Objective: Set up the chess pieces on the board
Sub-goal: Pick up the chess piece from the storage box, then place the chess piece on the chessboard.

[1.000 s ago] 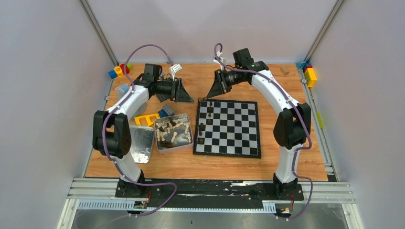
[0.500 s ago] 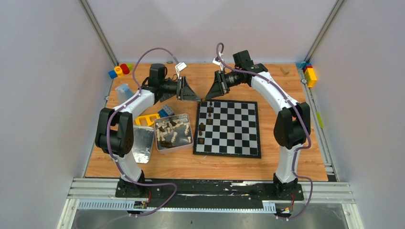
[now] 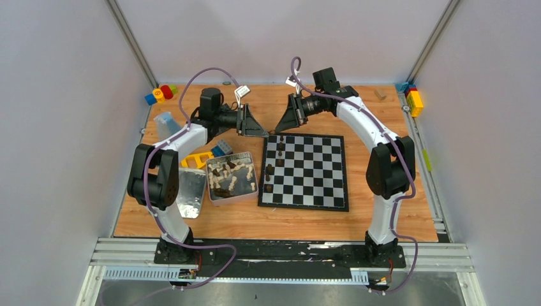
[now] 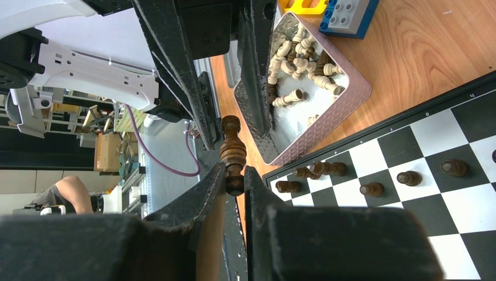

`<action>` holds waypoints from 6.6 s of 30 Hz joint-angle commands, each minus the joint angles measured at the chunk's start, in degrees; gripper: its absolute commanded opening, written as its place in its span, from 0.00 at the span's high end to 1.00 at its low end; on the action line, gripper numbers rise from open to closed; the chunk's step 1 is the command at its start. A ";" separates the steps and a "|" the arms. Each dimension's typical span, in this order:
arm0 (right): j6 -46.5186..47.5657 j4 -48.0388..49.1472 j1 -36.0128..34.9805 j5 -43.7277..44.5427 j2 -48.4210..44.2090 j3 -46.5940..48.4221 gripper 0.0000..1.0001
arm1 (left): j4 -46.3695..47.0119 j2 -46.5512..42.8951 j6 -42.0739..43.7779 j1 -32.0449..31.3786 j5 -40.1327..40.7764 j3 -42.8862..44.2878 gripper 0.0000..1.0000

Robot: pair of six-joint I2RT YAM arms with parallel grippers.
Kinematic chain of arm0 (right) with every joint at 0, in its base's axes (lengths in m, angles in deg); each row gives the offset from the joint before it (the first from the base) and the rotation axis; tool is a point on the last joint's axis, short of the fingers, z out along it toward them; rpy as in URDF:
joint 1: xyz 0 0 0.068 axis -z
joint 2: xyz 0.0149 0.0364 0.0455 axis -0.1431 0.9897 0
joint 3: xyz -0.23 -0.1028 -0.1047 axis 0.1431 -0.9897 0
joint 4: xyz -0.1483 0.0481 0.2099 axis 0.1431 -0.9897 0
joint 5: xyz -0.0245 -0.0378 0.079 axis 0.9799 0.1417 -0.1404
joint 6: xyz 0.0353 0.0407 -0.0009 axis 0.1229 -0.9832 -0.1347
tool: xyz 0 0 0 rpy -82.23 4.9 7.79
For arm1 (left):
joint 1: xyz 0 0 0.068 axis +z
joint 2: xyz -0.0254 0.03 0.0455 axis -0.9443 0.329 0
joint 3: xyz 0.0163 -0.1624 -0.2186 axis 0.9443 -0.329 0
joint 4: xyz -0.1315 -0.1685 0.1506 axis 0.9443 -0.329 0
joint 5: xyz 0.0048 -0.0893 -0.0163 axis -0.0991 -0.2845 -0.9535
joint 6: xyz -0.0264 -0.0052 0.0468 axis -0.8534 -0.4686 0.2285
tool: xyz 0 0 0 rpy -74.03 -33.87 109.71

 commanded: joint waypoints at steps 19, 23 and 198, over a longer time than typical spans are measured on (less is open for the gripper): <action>-0.63 3.35 1.04 -1.82 -0.20 -0.15 1.00 | 6.79 -3.69 -4.11 -0.22 -1.91 -1.12 0.64; -0.71 3.36 1.04 -2.06 -0.35 -0.15 1.00 | 6.79 -3.59 -4.04 -0.22 -1.88 -1.18 0.67; 27.58 -21.76 -18.60 51.05 7.88 2.43 1.00 | -74.97 -12.96 45.48 18.85 40.23 24.42 0.14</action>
